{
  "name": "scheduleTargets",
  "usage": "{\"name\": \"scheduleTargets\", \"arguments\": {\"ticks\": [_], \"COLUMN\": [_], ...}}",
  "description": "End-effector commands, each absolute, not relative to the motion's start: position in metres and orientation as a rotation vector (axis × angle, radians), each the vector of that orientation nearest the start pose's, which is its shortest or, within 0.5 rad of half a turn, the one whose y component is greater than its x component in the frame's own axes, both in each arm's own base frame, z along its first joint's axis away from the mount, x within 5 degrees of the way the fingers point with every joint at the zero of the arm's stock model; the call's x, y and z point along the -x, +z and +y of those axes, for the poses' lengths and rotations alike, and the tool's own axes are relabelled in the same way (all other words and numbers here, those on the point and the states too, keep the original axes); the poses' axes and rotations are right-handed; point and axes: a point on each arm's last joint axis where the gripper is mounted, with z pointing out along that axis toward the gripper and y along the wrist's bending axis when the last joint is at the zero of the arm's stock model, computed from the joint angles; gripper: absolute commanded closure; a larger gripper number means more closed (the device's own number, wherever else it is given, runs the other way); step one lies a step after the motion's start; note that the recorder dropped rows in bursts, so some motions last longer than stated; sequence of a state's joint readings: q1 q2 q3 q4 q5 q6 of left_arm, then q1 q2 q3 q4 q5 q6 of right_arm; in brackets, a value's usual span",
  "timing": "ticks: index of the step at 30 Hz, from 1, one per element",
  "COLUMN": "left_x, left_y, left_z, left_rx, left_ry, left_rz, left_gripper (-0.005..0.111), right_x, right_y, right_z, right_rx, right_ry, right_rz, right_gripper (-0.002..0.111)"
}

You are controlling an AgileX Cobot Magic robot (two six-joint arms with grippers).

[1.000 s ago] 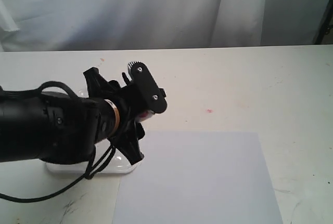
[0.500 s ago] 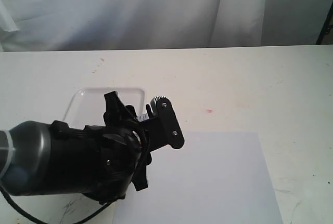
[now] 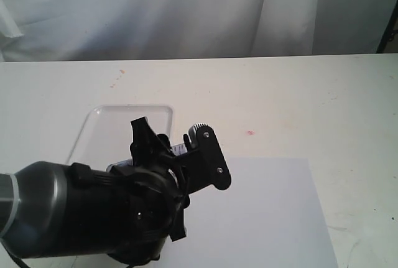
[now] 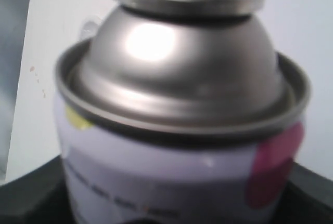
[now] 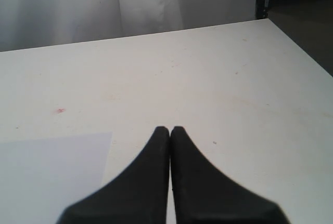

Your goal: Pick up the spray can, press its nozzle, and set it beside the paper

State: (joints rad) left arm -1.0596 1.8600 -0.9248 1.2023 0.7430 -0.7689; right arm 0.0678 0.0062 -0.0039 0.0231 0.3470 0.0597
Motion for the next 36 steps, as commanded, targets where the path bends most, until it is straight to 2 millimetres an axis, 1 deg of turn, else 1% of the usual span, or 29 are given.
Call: {"name": "scheduleTargets", "arguments": {"ticks": [1, 3, 6, 8, 13, 15, 21, 27, 28, 30, 31, 32, 33, 36], "left_x": [-0.2, -0.197, -0.196, -0.197, -0.198, -0.198, -0.198, -0.198, -0.198, -0.197, -0.197, -0.197, -0.197, -0.197], "left_y": [0.151, 0.151, 0.151, 0.151, 0.152, 0.152, 0.152, 0.152, 0.152, 0.151, 0.151, 0.151, 0.151, 0.151], "left_z": [-0.268, -0.27, -0.271, -0.271, -0.272, -0.272, -0.272, -0.272, -0.272, -0.271, -0.271, -0.271, -0.271, -0.271], "left_rx": [-1.467, -1.479, -1.483, -1.488, -1.507, -1.507, -1.524, -1.522, -1.522, -1.52, -1.52, -1.519, -1.519, -1.519], "left_ry": [0.634, 0.63, 0.63, 0.634, 0.654, 0.654, 0.659, 0.658, 0.658, 0.656, 0.656, 0.655, 0.655, 0.655], "left_rz": [1.943, 1.929, 1.926, 1.915, 1.874, 1.874, 1.875, 1.878, 1.879, 1.884, 1.884, 1.887, 1.887, 1.887], "left_gripper": [0.107, 0.107, 0.107, 0.107, 0.107, 0.107, 0.107, 0.107, 0.107, 0.107, 0.107, 0.107, 0.107, 0.107], "right_x": [-0.053, -0.054, -0.055, -0.056, -0.056, -0.056, -0.055, -0.055, -0.054, -0.051, -0.047, -0.047, -0.049, -0.058], "right_y": [0.182, 0.185, 0.191, 0.197, 0.199, 0.202, 0.22, 0.222, 0.226, 0.24, 0.255, 0.262, 0.275, 0.291], "right_z": [0.003, 0.003, 0.004, 0.005, 0.006, 0.005, 0.002, 0.002, 0.002, 0.002, 0.002, 0.002, 0.003, 0.005], "right_rx": [0.013, 0.012, -0.021, -0.076, -0.112, -0.116, -0.127, -0.132, -0.131, -0.127, -0.122, -0.119, -0.115, -0.112], "right_ry": [0.074, 0.075, 0.124, 0.195, 0.239, 0.24, 0.23, 0.232, 0.233, 0.236, 0.241, 0.244, 0.247, 0.249], "right_rz": [1.825, 1.797, 1.727, 1.66, 1.644, 1.612, 1.411, 1.38, 1.372, 1.333, 1.306, 1.315, 1.352, 1.436], "right_gripper": [0.108, 0.108, 0.108, 0.108, 0.108, 0.108, 0.108, 0.108, 0.108, 0.108, 0.108, 0.108, 0.108, 0.108]}}
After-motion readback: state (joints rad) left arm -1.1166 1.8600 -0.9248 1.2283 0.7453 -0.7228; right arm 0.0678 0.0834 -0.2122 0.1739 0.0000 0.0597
